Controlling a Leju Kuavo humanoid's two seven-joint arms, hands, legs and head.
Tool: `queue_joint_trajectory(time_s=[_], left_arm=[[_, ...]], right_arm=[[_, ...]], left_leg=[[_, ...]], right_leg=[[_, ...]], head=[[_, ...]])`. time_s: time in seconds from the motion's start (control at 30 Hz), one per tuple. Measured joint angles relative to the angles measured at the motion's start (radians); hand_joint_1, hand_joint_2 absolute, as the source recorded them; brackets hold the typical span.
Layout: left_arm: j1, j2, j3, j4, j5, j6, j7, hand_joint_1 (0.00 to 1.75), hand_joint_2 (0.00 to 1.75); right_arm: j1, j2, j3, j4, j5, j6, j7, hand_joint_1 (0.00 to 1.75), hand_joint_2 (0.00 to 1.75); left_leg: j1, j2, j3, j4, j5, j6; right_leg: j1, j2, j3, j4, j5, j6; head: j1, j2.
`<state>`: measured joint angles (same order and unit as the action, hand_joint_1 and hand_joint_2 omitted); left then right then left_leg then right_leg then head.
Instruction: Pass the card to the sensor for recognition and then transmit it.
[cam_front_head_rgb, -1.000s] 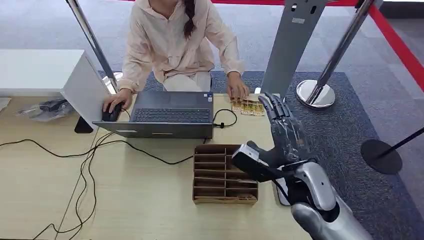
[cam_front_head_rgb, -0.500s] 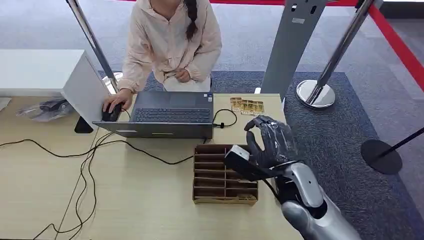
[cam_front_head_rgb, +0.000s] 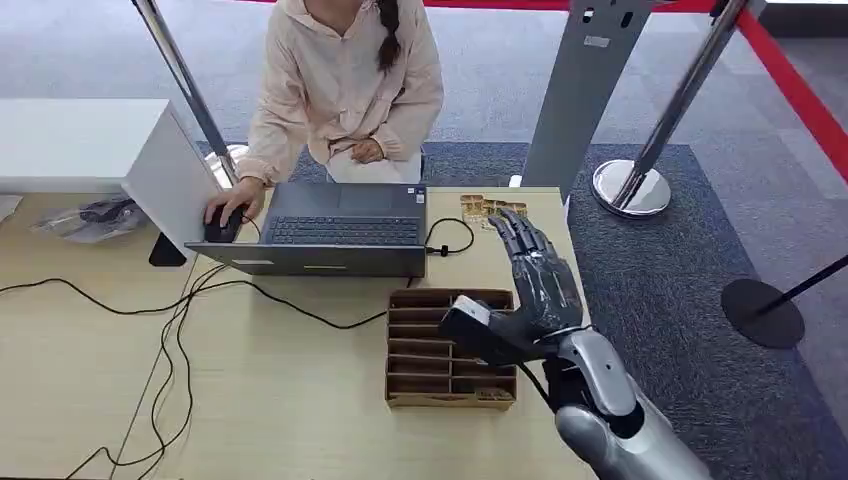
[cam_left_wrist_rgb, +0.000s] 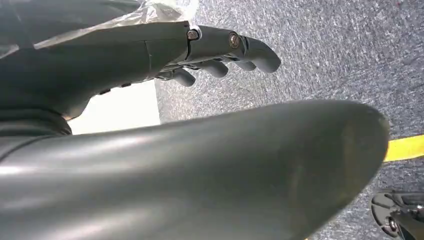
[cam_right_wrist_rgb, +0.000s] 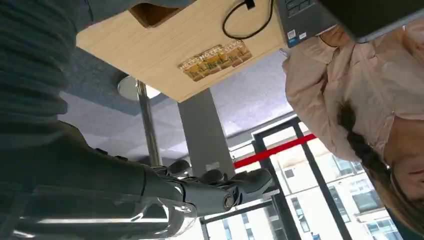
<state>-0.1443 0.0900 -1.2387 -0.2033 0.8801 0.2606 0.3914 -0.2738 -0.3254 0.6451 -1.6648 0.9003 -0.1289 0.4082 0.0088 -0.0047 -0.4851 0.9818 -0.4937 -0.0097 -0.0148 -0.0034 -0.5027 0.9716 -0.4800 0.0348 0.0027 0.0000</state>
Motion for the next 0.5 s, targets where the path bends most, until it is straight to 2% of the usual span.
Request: queue_joint_trajectory(time_s=[0.5], left_arm=[[0.000, 0.001, 0.000, 0.000, 0.000, 0.000, 0.000, 0.00, 0.00]], right_arm=[[-0.004, 0.018, 0.020, 0.045, -0.021, -0.010, -0.006, 0.00, 1.75]], left_leg=[[0.000, 0.000, 0.000, 0.000, 0.000, 0.000]], right_leg=[[0.000, 0.000, 0.000, 0.000, 0.000, 0.000]], head=[[0.000, 0.000]])
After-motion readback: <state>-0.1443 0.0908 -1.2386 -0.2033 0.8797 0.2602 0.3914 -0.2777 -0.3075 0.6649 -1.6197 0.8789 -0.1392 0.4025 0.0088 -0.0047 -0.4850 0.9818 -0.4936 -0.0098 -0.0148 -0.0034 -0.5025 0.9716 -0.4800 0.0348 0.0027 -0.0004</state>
